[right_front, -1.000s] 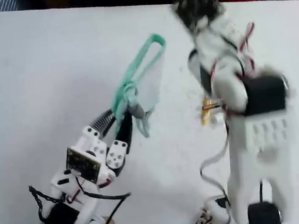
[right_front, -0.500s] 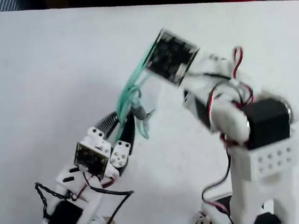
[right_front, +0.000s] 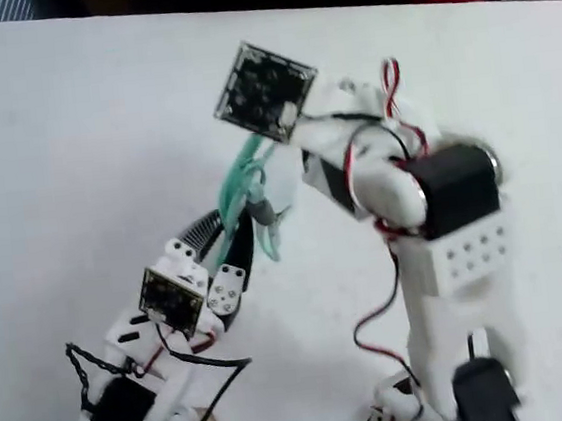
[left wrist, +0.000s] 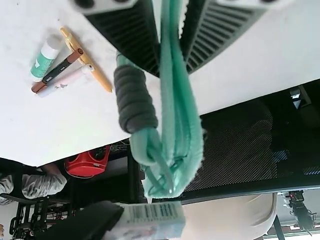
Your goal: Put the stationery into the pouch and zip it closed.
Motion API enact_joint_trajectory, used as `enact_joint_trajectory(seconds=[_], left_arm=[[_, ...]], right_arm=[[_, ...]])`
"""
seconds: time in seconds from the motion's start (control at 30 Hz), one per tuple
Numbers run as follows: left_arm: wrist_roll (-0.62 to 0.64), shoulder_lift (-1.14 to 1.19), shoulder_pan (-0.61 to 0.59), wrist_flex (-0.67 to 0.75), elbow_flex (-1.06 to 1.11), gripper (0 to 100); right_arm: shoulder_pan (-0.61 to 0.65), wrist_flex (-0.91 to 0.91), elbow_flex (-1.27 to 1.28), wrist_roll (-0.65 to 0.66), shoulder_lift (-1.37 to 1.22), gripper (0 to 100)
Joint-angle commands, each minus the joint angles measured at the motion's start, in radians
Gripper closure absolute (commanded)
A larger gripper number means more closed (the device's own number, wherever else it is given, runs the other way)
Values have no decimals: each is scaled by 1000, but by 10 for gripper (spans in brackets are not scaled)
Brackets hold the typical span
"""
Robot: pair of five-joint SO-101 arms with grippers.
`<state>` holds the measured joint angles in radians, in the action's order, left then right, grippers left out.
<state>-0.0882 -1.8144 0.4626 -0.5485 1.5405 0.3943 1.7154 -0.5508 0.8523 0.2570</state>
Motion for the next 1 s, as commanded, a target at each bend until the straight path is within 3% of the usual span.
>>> enact_joint_trajectory(seconds=[0.0,0.13,0.27,0.6,0.8,0.97], left_arm=[[12,-8,12,11,-8,976],[9,-8,7,11,-8,976],[9,-8,10,12,-8,973],[9,-10,13,11,-9,972],[9,-10,16,9,-12,972],[14,-10,88,-51,-31,935]], right_arm=[[-16,7,-94,11,-81,981],[-105,10,-91,15,-137,981],[-156,12,23,143,-65,981],[-156,10,450,456,262,981],[-150,12,597,578,372,981],[-127,12,649,609,366,980]])
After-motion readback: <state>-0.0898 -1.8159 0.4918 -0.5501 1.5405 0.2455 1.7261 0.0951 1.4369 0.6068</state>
